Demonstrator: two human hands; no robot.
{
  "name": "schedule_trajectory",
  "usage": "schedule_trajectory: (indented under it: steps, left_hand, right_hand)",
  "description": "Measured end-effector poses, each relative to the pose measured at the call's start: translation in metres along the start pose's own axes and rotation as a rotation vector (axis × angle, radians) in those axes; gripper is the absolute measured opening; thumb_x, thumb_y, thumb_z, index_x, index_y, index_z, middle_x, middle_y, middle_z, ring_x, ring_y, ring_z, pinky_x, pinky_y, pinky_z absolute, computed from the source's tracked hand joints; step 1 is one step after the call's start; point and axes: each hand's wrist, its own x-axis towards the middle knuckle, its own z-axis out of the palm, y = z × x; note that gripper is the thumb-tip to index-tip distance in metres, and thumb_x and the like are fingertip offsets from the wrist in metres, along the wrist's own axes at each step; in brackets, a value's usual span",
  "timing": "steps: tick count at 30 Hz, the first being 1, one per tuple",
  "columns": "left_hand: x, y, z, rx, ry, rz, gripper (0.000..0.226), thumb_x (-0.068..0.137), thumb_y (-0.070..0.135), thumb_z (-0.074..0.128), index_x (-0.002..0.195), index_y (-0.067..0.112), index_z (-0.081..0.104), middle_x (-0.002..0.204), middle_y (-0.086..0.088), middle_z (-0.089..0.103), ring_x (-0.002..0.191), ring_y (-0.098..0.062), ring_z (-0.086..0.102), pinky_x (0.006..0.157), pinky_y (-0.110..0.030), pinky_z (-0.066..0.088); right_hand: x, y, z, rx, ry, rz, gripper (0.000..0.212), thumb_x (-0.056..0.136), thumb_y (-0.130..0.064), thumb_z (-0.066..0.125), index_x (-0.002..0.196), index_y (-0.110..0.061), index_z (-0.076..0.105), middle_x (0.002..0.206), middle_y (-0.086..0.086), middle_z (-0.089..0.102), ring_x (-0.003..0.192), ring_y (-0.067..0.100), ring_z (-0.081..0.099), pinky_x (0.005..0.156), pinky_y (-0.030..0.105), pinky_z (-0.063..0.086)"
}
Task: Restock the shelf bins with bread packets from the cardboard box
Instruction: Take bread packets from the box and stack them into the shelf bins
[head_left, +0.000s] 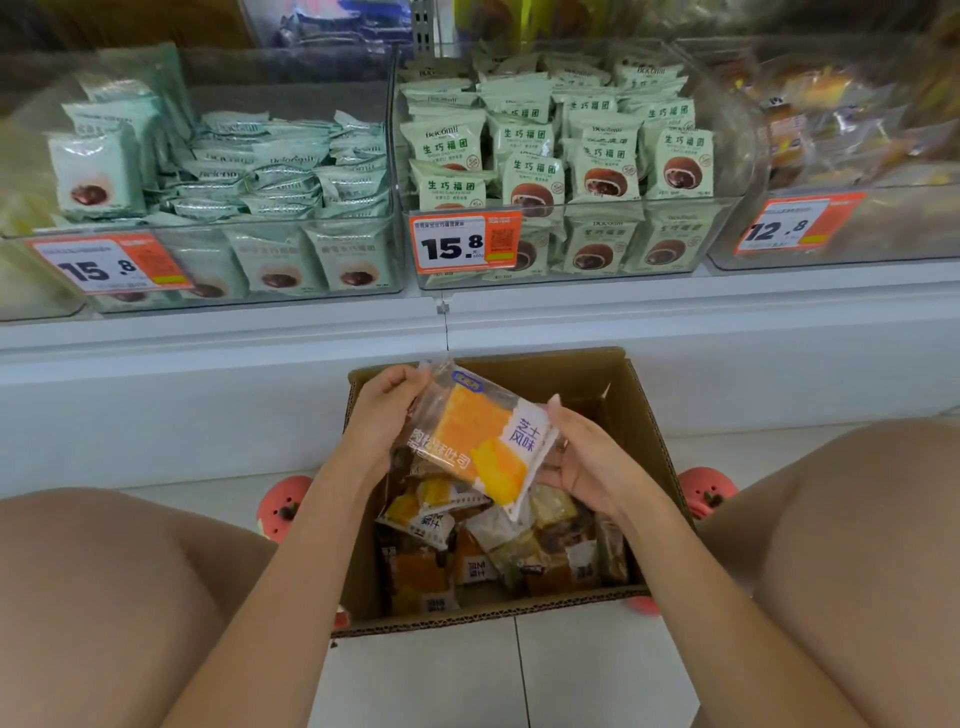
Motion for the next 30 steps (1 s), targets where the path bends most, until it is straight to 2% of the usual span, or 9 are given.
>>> schedule_trajectory:
  steps: [3, 5, 11, 13, 16, 21, 23, 27, 30]
  left_hand:
    - [-0.001, 0.003, 0.014, -0.171, 0.060, -0.025, 0.024, 0.096, 0.021, 0.054, 0.074, 0.014, 0.062, 0.066, -0.002, 0.064, 0.059, -0.016, 0.058, 0.059, -0.028, 0.046]
    - [-0.002, 0.001, 0.023, -0.133, 0.103, 0.015, 0.028, 0.097, 0.021, 0.053, 0.071, 0.014, 0.058, 0.059, 0.001, 0.058, 0.054, -0.015, 0.051, 0.051, -0.025, 0.041]
    - [-0.010, 0.031, 0.039, 0.573, 0.216, 0.508, 0.022, 0.099, 0.025, 0.047, 0.082, 0.012, 0.048, 0.058, 0.001, 0.054, 0.050, -0.013, 0.049, 0.047, -0.022, 0.036]
    - [-0.015, 0.058, 0.042, 0.632, 0.211, 0.629, 0.016, 0.099, 0.025, 0.044, 0.090, 0.012, 0.047, 0.063, -0.005, 0.060, 0.050, -0.021, 0.053, 0.050, -0.036, 0.040]
    - [-0.020, 0.106, 0.047, 0.674, 0.178, 0.817, 0.014, 0.100, 0.023, 0.043, 0.092, 0.012, 0.044, 0.060, -0.010, 0.059, 0.046, -0.023, 0.052, 0.045, -0.040, 0.039]
    - [-0.033, 0.200, 0.078, 0.684, 0.283, 1.150, 0.027, 0.100, 0.027, 0.038, 0.091, 0.003, 0.048, 0.048, 0.010, 0.038, 0.034, -0.008, 0.033, 0.036, -0.023, 0.018]
    - [-0.039, 0.234, 0.096, 0.674, 0.375, 1.288, 0.036, 0.102, 0.033, 0.030, 0.091, 0.004, 0.048, 0.045, 0.006, 0.038, 0.031, -0.013, 0.028, 0.036, -0.017, 0.014]
    - [-0.028, 0.291, 0.128, 0.758, 0.396, 1.477, 0.029, 0.098, 0.035, 0.030, 0.092, 0.010, 0.043, 0.044, -0.007, 0.046, 0.030, -0.028, 0.044, 0.035, -0.016, 0.014]
    - [-0.013, 0.340, 0.157, 0.853, 0.465, 1.536, 0.037, 0.098, 0.035, 0.031, 0.095, 0.004, 0.051, 0.047, -0.011, 0.050, 0.035, -0.031, 0.048, 0.037, -0.019, 0.011]
  right_hand:
    - [-0.006, -0.006, 0.006, 0.133, -0.017, 0.029, 0.052, 0.087, -0.051, 0.045, 0.126, -0.018, 0.053, 0.121, 0.014, 0.065, 0.108, 0.032, 0.064, 0.081, 0.045, 0.057]
    - [-0.013, -0.010, 0.011, 0.167, -0.013, 0.004, 0.035, 0.093, -0.035, 0.049, 0.124, -0.020, 0.052, 0.114, 0.009, 0.069, 0.102, 0.030, 0.067, 0.072, 0.046, 0.059]
    - [-0.040, -0.050, 0.015, 0.015, 0.091, -0.154, 0.023, 0.089, -0.021, 0.060, 0.112, -0.020, 0.059, 0.098, 0.006, 0.072, 0.087, 0.028, 0.070, 0.065, 0.047, 0.059]
    - [-0.055, -0.076, 0.017, -0.125, 0.117, -0.210, 0.038, 0.078, -0.029, 0.067, 0.114, -0.020, 0.059, 0.098, 0.006, 0.073, 0.086, 0.027, 0.070, 0.068, 0.047, 0.059]
    - [-0.081, -0.120, 0.019, -0.270, 0.133, -0.293, 0.040, 0.076, -0.032, 0.067, 0.113, -0.020, 0.059, 0.101, 0.009, 0.073, 0.087, 0.028, 0.071, 0.070, 0.045, 0.059]
    - [-0.120, -0.203, 0.031, -0.329, 0.154, -0.493, 0.031, 0.078, -0.029, 0.065, 0.108, -0.029, 0.058, 0.088, -0.003, 0.074, 0.077, 0.016, 0.072, 0.057, 0.035, 0.058]
    - [-0.133, -0.233, 0.035, -0.382, 0.166, -0.553, 0.037, 0.072, -0.030, 0.070, 0.108, -0.032, 0.061, 0.084, -0.004, 0.072, 0.075, 0.015, 0.071, 0.058, 0.034, 0.058]
    - [-0.156, -0.287, 0.029, -0.429, 0.250, -0.662, 0.028, 0.076, -0.025, 0.072, 0.104, -0.025, 0.067, 0.089, 0.007, 0.071, 0.076, 0.017, 0.070, 0.054, 0.031, 0.057]
    - [-0.169, -0.329, 0.015, -0.428, 0.339, -0.720, 0.012, 0.080, -0.024, 0.071, 0.091, -0.020, 0.067, 0.070, -0.005, 0.070, 0.064, 0.011, 0.068, 0.055, 0.035, 0.058]
